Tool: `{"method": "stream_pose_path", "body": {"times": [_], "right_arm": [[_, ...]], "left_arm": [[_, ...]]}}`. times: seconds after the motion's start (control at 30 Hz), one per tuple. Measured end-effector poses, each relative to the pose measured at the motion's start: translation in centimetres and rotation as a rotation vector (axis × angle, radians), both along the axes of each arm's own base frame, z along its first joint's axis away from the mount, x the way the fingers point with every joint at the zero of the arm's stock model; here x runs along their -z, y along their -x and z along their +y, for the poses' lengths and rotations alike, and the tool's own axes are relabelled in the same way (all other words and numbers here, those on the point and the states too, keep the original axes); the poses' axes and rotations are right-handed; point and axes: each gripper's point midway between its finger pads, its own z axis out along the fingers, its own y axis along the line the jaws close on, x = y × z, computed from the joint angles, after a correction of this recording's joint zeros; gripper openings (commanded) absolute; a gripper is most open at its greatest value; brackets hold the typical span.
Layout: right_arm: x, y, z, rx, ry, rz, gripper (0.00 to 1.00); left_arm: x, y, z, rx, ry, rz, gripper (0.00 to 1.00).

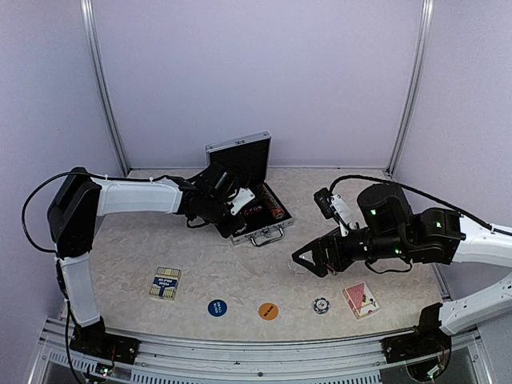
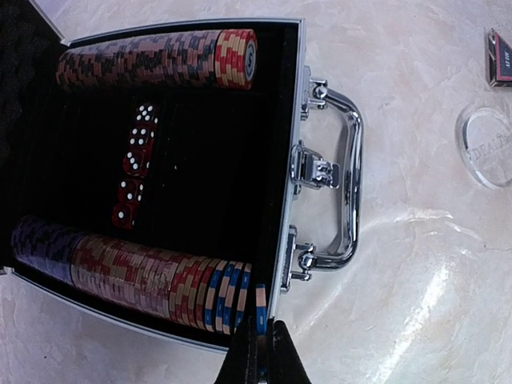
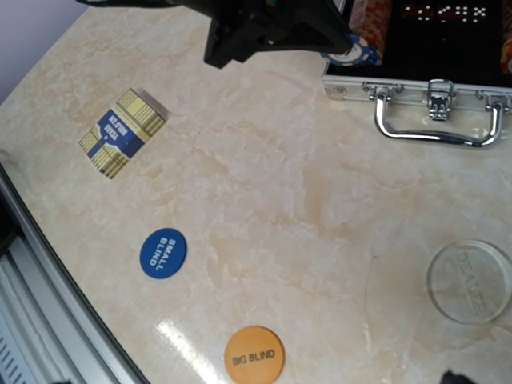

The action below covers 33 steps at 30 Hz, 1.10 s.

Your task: Pack up texas hold em set

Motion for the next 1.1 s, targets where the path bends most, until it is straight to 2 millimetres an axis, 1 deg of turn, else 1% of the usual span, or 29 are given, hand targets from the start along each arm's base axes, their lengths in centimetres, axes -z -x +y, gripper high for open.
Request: {"method": "stream_pose_path", "body": {"times": [0.17,0.77,0.9,1.1], "right_arm": [[0.0,0.0,0.0,-0.002,-0.001,0.002,1.00],[0.2,-0.2,0.2,-0.008,0.003,-0.002,1.00],[0.1,-0.3,0.1,-0.008,0.003,-0.004,1.00],[0.1,-0.3,0.2,-0.009,0.001,-0.005,1.00]], "left_arm": [[1.6,-0.2,0.4,-0.008,-0.022,0.026,0.00],[1.3,-0.7,0.4,-0.021,-0.019,0.013,0.00],[0.9,-1.6,0.6,-0.047,-0.010,-0.020,0.00],[0.9,-1.8,0.8,-0.055,-0.005,-0.019,0.00]]}}
